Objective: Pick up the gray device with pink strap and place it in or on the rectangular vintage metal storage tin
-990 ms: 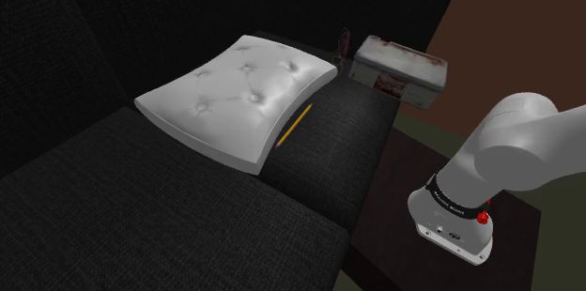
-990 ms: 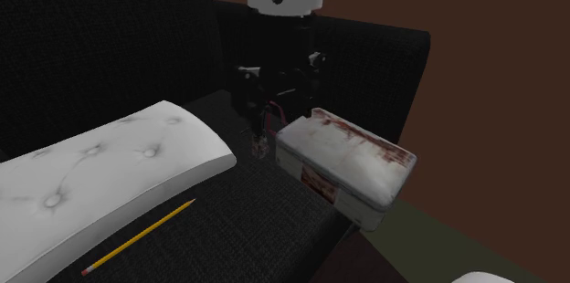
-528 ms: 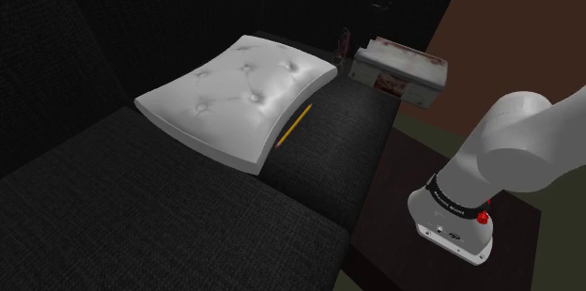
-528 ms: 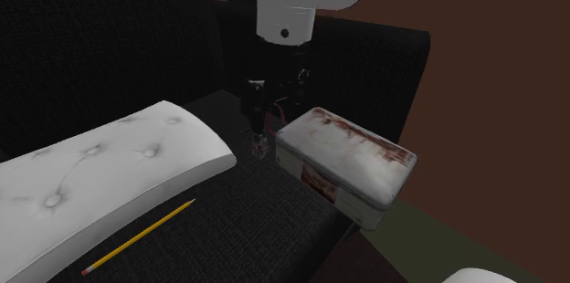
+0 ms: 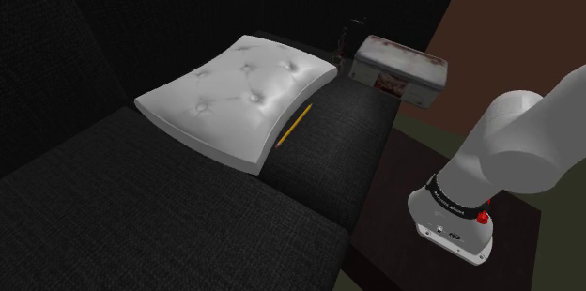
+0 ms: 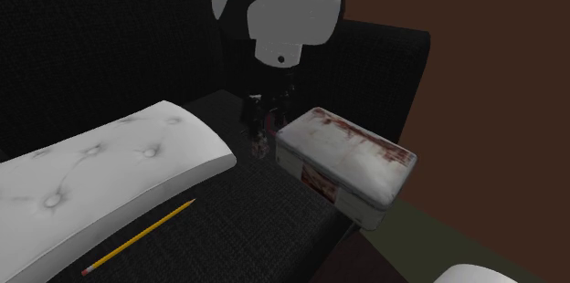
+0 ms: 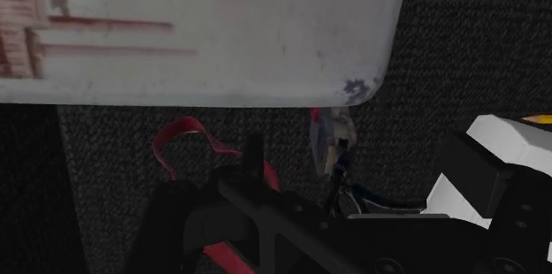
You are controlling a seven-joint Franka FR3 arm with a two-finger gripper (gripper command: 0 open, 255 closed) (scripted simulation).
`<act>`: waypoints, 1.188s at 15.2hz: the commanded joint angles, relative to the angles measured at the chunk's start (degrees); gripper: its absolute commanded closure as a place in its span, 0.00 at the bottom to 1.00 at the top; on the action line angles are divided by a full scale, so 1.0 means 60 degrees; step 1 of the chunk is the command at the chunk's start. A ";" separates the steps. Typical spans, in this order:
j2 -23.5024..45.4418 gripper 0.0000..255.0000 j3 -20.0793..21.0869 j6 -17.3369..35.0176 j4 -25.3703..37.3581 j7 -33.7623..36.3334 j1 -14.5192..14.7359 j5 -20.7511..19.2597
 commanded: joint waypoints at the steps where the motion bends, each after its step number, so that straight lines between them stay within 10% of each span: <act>1: 0.0113 0.00 -0.0034 0.0273 -0.0165 -0.0100 0.0020 0.0054; 12: 0.0265 0.00 -0.0036 0.0748 -0.0496 -0.0155 0.0062 0.0135; 13: 0.0265 1.00 -0.0036 0.0748 -0.0496 -0.0155 0.0062 0.0135; 18: 0.0266 1.00 -0.0036 0.0748 -0.0496 -0.0156 0.0062 0.0135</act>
